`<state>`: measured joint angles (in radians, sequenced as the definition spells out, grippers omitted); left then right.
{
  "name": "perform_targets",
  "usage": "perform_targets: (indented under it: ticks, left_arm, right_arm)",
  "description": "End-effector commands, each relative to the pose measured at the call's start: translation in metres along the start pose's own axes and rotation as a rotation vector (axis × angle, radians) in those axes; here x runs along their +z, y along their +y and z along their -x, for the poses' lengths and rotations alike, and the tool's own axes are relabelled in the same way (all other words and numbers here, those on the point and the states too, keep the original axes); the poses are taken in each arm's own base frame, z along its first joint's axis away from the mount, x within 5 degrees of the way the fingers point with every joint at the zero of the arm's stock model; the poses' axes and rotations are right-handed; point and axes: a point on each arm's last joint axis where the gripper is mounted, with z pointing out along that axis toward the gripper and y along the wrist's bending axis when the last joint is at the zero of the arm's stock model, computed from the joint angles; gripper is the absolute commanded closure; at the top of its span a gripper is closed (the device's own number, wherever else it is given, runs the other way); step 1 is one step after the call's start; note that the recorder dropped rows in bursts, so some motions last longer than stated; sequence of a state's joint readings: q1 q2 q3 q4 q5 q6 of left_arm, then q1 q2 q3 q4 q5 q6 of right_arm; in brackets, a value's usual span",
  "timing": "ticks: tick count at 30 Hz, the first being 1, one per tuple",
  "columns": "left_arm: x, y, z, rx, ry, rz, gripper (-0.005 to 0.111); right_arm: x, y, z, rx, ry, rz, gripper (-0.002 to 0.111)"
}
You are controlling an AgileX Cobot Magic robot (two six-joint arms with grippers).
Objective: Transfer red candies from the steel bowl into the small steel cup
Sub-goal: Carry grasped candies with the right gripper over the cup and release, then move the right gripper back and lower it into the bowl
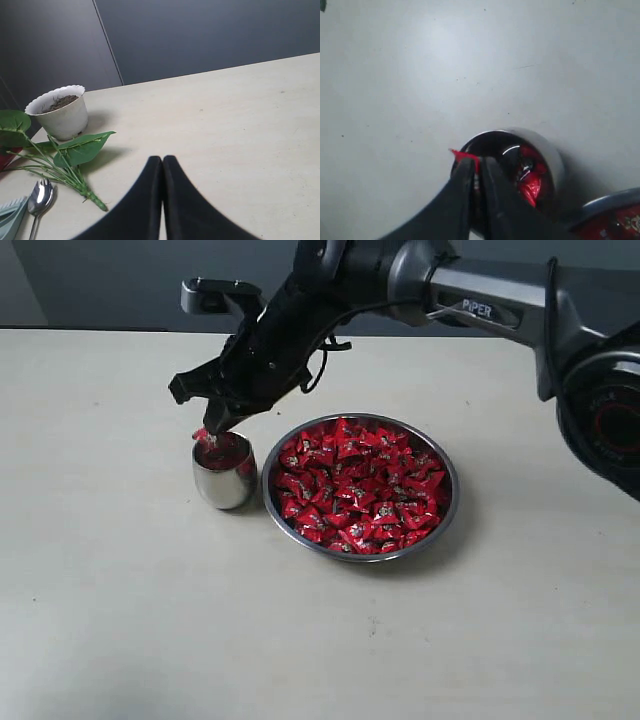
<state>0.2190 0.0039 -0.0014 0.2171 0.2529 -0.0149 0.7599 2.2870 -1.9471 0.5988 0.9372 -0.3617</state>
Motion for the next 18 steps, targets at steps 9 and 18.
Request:
perform_targets:
  ticks: [9, 18]
  left_arm:
    - [0.0, 0.0, 0.001, 0.001, -0.016, -0.001, 0.106]
    - [0.0, 0.0, 0.001, 0.001, -0.016, -0.001, 0.106]
  right_arm:
    - [-0.032, -0.015, -0.006, -0.108, 0.138, -0.219, 0.069]
    - [-0.073, -0.069, -0.019, 0.064, 0.229, -0.254, 0.069]
